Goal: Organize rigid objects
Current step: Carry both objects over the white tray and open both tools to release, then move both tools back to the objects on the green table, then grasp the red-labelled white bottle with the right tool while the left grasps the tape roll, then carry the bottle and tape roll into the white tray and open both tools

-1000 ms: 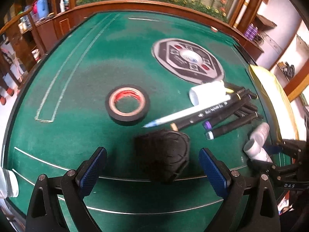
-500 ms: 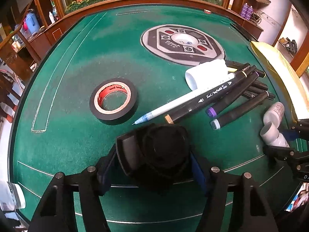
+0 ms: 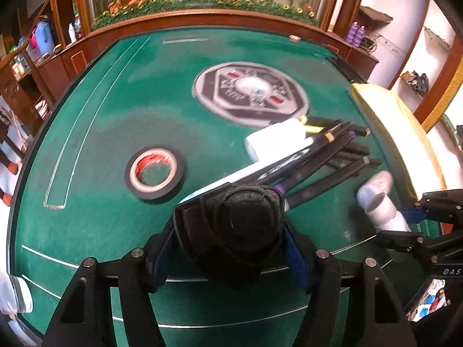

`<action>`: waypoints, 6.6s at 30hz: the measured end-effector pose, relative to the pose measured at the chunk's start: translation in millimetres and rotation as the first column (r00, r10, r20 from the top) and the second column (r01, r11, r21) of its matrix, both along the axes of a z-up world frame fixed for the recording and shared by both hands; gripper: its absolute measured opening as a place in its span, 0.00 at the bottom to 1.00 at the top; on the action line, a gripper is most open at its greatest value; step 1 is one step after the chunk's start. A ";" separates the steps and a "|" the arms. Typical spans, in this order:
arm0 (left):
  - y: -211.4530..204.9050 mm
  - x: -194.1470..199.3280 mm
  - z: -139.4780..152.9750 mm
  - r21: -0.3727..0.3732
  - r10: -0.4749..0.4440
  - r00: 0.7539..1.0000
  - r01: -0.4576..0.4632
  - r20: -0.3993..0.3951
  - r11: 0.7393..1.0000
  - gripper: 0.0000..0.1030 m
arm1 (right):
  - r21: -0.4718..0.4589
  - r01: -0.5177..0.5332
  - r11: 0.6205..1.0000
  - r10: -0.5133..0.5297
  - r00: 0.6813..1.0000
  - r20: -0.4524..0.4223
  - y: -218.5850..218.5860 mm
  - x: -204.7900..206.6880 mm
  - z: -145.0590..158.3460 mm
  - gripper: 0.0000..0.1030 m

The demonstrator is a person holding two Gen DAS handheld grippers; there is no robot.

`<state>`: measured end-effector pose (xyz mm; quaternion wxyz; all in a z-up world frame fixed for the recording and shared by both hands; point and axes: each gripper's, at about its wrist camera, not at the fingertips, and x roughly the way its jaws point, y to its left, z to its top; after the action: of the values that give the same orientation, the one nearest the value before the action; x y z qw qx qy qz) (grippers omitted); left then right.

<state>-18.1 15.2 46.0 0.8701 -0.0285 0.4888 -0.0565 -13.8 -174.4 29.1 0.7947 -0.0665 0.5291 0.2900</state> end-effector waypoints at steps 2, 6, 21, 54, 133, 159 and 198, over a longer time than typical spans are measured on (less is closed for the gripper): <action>-9.0 2.5 7.9 -0.011 -0.017 1.000 0.017 0.015 1.000 0.68 | 0.029 0.027 0.999 -0.027 1.000 -0.001 -9.5 2.6 4.2 0.32; -33.4 8.2 23.7 -0.023 -0.054 0.998 0.055 0.042 0.998 0.68 | 0.101 0.096 0.990 -0.096 0.995 -0.005 -37.6 11.6 18.2 0.32; -218.8 70.6 66.3 -0.136 -0.287 0.954 0.296 0.087 0.945 0.68 | 0.183 0.378 0.907 -0.388 0.922 0.017 -197.1 82.6 68.1 0.32; -323.4 156.9 9.5 0.001 -0.181 0.983 0.181 -0.030 0.983 0.69 | 0.124 0.407 0.905 -0.405 0.913 -0.044 -231.8 215.8 24.7 0.45; 82.0 33.1 -35.6 0.063 0.222 0.974 -0.219 -0.055 0.974 0.64 | -0.120 0.203 0.972 -0.207 0.978 -0.023 -16.0 48.4 -17.1 0.68; 43.7 27.6 5.5 0.037 0.115 0.993 -0.116 0.039 0.993 0.64 | 0.012 0.209 0.978 -0.209 0.978 0.012 -26.8 31.4 16.6 0.51; -291.6 129.0 36.9 -0.009 -0.400 0.916 0.400 0.039 0.916 0.64 | -0.031 0.417 0.908 -0.415 0.908 0.065 -221.7 89.0 22.0 0.51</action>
<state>110.9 -276.4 82.9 0.8486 0.0655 0.4681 -0.2378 75.2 -396.0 51.1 0.8512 0.0221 0.5148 0.1003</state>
